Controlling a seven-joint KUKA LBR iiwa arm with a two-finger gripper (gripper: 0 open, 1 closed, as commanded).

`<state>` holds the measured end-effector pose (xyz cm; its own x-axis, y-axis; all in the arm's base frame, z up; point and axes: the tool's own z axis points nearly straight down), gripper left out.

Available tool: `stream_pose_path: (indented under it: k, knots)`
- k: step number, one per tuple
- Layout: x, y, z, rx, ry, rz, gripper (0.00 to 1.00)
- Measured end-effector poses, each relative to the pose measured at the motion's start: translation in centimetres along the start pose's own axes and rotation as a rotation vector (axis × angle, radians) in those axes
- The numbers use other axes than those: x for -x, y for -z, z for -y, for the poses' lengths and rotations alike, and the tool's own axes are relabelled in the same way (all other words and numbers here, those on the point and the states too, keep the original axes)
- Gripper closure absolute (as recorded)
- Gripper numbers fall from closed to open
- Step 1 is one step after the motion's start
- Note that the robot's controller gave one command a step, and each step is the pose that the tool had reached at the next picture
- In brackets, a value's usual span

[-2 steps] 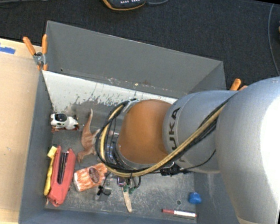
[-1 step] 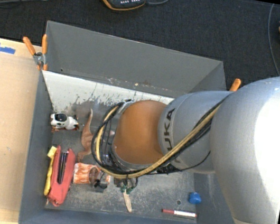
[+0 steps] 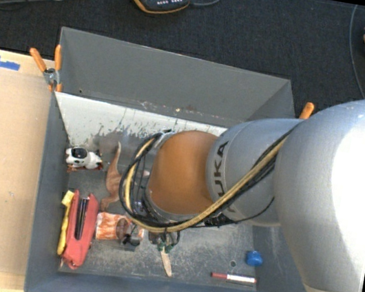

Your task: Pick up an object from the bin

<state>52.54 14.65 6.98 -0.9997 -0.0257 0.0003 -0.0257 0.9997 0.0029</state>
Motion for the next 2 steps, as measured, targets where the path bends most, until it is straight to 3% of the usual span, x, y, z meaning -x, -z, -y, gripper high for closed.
stream_pose_path:
  k: [1, 2]
  knots:
    - [-1.9, 7.6, 0.5, -0.001, 0.037, -0.005, 1.00]
    - [-2.7, 12.1, 0.2, -0.002, 0.004, -0.011, 1.00]
